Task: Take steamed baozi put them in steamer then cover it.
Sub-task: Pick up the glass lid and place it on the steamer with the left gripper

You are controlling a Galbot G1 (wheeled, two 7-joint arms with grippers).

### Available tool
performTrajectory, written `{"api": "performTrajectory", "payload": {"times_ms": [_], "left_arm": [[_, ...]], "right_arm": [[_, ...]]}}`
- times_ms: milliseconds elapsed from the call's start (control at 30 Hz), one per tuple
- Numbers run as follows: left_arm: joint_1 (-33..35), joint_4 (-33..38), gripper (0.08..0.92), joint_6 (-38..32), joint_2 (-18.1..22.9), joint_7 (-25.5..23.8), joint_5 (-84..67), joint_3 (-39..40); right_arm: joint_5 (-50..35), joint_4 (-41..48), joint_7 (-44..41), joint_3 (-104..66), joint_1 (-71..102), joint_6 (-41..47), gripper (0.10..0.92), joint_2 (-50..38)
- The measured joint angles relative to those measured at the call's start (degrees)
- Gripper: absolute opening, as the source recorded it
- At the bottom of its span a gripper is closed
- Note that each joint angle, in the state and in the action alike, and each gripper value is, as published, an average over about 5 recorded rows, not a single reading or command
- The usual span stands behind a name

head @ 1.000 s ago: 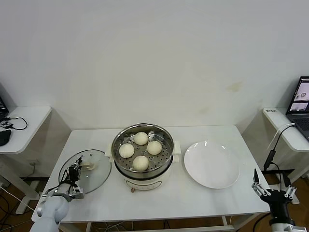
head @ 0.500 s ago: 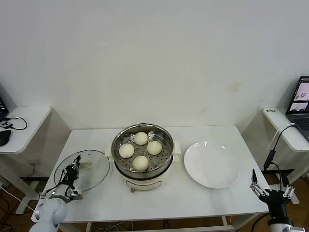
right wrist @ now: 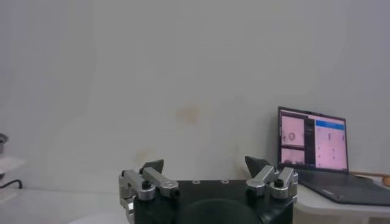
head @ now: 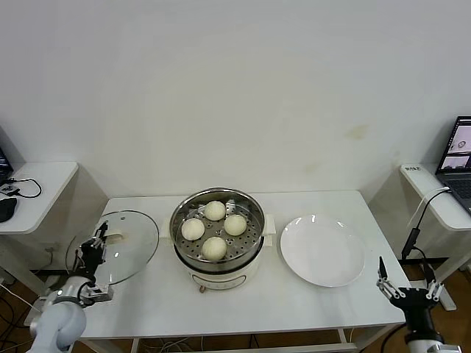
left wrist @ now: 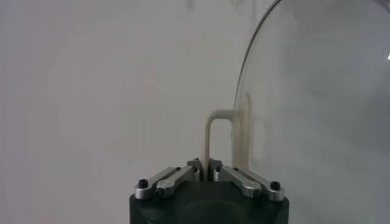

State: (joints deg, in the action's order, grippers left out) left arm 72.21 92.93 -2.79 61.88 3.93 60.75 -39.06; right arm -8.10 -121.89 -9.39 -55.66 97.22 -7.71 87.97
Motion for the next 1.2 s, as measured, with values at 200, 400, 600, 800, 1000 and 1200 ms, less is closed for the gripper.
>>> {"api": "performTrajectory", "payload": {"times_ms": [200,400,600,800,1000,1200], "left_arm": [[2.06,5.70,0.149,1.90,-2.15,-2.86,-2.31,-2.28],[2.61,11.12,0.149,4.22,-4.16,-5.83,-3.28,-2.93],[2.36,15.84,0.149,6.91,-5.63,-8.57,-3.82,-1.13],[0.52,19.21,0.149,9.95,-5.30,-11.39,-1.89,3.53],[-2.14,20.78,0.149,12.94,-3.00,-14.17,2.31,9.22],[-4.87,21.24,0.149,15.27,1.16,-17.02,7.30,14.45]], "right_arm": [[-0.03,0.26,-0.07,0.26,0.00,-0.19,0.823,-0.57],[0.08,0.72,-0.11,0.38,-0.05,-0.49,0.823,-1.08],[0.69,0.97,-0.11,0.86,-0.18,-0.83,0.823,-1.07],[2.06,1.06,0.21,1.75,-0.37,-1.21,0.823,-0.70],[4.25,1.06,0.59,2.96,-0.53,-1.33,0.823,-0.48],[6.63,1.62,0.75,4.30,-1.12,-1.49,0.823,-0.36]]}}
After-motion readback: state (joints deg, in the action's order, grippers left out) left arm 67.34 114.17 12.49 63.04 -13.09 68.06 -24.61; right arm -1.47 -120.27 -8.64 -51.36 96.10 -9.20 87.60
